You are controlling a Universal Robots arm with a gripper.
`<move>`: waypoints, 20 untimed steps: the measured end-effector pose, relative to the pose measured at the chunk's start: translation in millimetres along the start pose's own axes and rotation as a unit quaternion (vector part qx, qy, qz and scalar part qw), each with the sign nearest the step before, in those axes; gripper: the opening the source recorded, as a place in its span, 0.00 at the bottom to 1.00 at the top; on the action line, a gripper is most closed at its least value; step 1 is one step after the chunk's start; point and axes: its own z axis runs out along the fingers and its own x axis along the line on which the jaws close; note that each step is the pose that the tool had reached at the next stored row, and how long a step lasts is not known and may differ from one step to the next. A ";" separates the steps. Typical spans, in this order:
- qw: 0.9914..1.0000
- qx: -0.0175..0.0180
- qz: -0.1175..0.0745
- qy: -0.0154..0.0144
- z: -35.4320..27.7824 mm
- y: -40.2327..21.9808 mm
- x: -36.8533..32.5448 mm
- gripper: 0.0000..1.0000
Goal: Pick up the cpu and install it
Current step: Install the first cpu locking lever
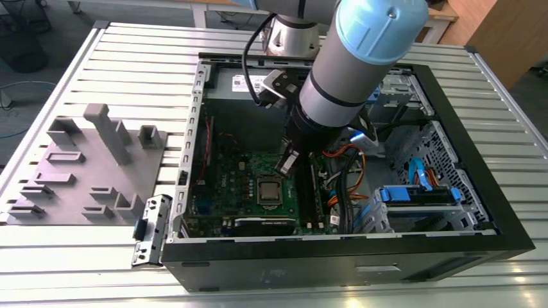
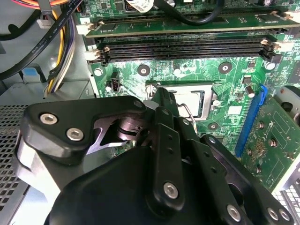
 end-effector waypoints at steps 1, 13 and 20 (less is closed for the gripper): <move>1.000 0.000 0.000 0.000 0.0 0.0 0.0 0.11; 1.000 0.005 0.000 0.001 6.7 -1.1 2.1 0.11; 1.000 0.010 0.000 0.001 11.1 -3.2 9.6 0.11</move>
